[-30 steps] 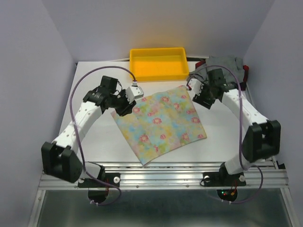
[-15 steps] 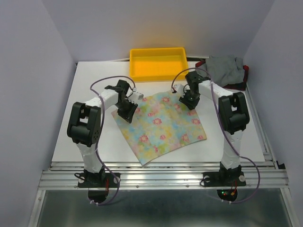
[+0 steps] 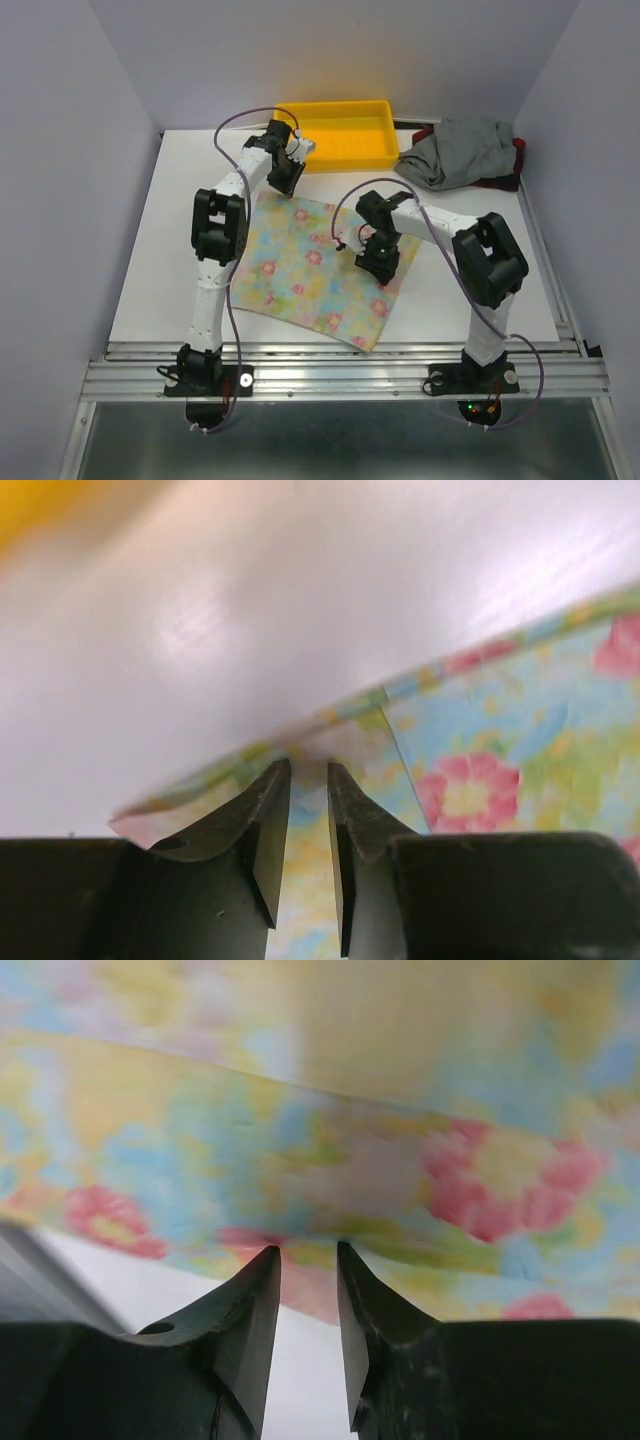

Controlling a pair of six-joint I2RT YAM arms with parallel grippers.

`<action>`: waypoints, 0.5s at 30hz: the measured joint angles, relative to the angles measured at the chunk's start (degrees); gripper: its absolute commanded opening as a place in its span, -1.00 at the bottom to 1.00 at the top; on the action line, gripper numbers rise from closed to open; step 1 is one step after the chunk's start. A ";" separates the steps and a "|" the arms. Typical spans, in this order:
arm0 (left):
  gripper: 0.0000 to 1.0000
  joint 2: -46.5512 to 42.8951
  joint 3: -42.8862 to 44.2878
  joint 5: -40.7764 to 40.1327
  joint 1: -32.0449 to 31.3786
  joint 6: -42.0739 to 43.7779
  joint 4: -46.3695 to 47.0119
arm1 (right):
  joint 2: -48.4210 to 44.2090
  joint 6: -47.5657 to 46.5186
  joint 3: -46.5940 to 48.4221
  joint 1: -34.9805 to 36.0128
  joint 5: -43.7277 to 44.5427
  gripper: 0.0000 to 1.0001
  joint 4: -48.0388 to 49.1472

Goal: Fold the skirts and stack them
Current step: Flatten the skirt out

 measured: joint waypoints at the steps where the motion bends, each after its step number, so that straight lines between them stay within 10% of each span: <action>1: -0.28 2.10 4.09 0.31 -0.17 0.57 0.52 | 0.48 1.29 1.33 2.29 -4.37 -0.30 -2.71; 7: -0.17 -4.09 0.44 5.31 -2.27 4.39 2.10 | 2.47 6.12 15.34 6.62 -18.16 -0.31 -9.44; 15: -0.13 -33.27 -25.57 7.02 1.27 6.69 4.55 | 2.95 8.00 17.14 -8.81 -13.09 -0.32 -4.48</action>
